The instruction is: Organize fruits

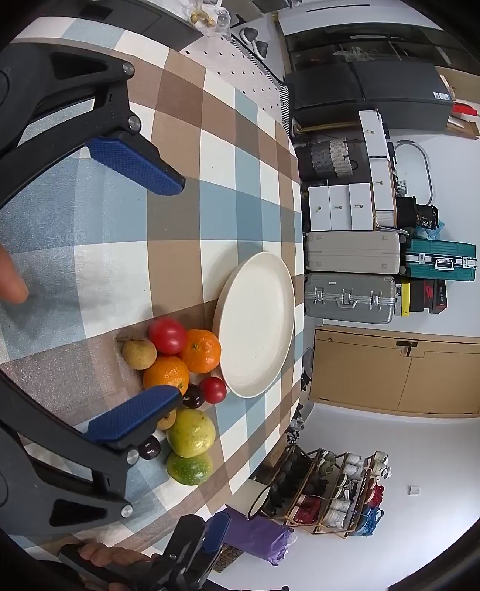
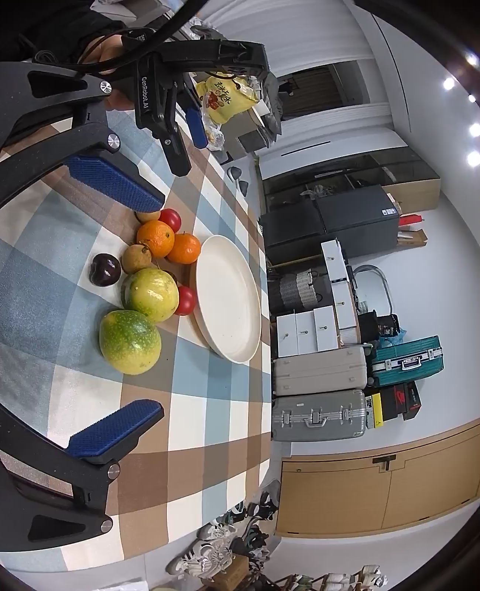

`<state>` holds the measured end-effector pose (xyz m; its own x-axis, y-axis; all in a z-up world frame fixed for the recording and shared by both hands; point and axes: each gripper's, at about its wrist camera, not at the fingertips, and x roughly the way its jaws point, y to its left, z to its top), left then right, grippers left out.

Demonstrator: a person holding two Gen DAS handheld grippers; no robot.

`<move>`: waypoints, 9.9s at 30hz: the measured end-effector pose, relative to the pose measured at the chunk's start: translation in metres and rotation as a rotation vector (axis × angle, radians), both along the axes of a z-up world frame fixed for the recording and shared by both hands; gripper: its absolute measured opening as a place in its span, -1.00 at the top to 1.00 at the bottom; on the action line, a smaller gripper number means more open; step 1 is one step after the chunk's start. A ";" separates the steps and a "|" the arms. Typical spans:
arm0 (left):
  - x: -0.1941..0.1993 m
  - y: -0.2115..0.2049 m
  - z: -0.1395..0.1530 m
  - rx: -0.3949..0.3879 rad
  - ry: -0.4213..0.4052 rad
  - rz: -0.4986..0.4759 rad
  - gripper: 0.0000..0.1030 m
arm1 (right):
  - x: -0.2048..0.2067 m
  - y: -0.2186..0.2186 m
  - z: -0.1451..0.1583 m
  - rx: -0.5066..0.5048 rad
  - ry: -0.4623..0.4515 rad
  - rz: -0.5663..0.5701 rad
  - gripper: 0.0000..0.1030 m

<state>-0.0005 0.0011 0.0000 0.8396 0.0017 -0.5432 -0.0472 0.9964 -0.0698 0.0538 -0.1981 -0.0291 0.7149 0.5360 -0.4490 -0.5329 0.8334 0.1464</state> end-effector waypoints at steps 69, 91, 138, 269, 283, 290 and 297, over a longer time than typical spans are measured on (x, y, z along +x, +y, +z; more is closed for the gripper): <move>0.002 0.006 -0.005 -0.009 0.007 0.006 -0.99 | 0.003 0.000 -0.002 -0.022 0.012 -0.045 -1.00; 0.024 -0.015 -0.022 -0.022 0.185 -0.108 -0.89 | 0.039 -0.003 -0.022 -0.118 0.252 -0.107 -0.96; 0.036 -0.006 -0.008 -0.131 0.221 -0.219 0.58 | 0.064 0.005 -0.033 -0.109 0.335 0.001 0.02; 0.069 0.005 -0.021 -0.015 0.272 -0.100 -0.97 | 0.042 0.032 -0.038 -0.163 0.408 -0.093 -0.99; 0.082 0.003 -0.038 -0.023 0.321 -0.109 -0.97 | 0.025 0.067 -0.045 -0.266 0.334 0.003 -0.61; 0.088 0.007 -0.041 -0.078 0.314 -0.130 -0.90 | 0.025 0.067 -0.047 -0.258 0.332 0.010 -0.48; 0.086 0.010 -0.041 -0.097 0.327 -0.145 -0.72 | 0.023 0.063 -0.046 -0.238 0.329 0.014 -0.26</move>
